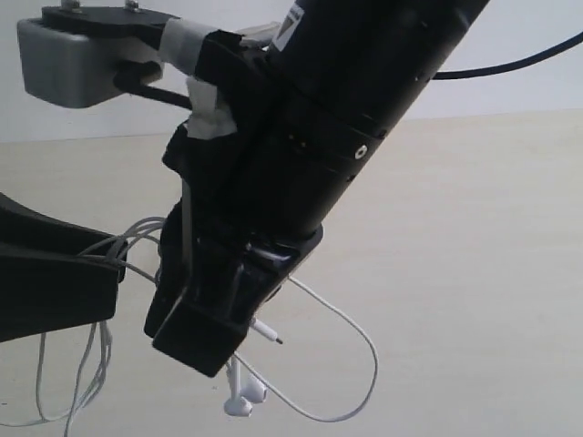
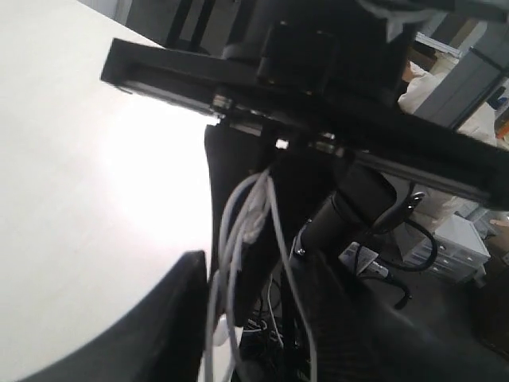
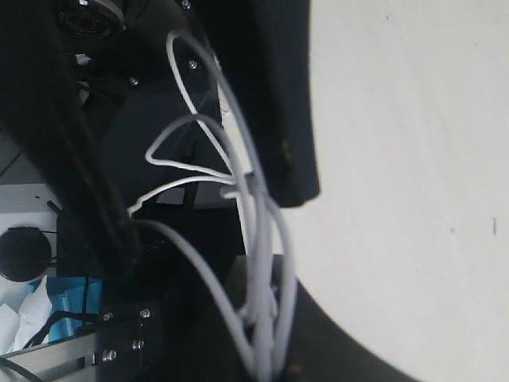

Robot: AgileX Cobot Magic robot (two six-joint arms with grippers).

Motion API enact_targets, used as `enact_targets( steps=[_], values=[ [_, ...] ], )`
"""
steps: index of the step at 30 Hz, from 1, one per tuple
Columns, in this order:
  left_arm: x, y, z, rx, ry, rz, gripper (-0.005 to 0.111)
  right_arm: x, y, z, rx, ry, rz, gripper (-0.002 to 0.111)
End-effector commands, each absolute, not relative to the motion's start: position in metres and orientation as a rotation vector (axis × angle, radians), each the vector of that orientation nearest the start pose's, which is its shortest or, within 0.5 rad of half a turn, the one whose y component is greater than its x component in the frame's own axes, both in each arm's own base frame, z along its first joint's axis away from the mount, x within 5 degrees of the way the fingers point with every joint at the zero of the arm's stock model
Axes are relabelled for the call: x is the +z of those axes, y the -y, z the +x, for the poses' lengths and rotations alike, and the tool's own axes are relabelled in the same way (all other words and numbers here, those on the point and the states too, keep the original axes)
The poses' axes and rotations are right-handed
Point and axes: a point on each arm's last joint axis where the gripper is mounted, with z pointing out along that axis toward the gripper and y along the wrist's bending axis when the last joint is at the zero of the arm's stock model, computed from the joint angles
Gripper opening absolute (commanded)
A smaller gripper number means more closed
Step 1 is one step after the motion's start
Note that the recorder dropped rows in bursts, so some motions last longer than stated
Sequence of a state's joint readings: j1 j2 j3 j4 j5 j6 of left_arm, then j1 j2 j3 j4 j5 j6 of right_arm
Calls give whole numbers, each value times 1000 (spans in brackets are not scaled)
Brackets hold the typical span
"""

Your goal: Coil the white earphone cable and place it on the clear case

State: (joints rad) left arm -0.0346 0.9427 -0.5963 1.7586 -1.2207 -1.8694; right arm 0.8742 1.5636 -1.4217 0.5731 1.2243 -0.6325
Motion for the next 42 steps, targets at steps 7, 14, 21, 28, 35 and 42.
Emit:
enact_targets(
  steps=[7, 14, 21, 28, 35, 42],
  values=[
    [308, 90, 136, -1220, -1839, 813, 18, 357, -272, 158, 969, -2078, -1755, 0],
    [308, 90, 137, -1204, -1830, 823, 9, 360, -271, 158, 966, -2064, -1742, 0],
    [308, 90, 137, -1188, -1818, 837, 8, 364, -268, 156, 957, -2050, -1743, 0],
    [308, 90, 137, -1186, -1816, 839, 6, 369, -263, 154, 924, -2043, -1737, 0],
    [308, 90, 137, -1185, -1815, 841, 6, 378, -257, 153, 883, -2041, -1677, 0],
    [308, 90, 136, -1187, -1814, 842, 6, 381, -257, 154, 883, -2027, -1636, 0]
  ],
)
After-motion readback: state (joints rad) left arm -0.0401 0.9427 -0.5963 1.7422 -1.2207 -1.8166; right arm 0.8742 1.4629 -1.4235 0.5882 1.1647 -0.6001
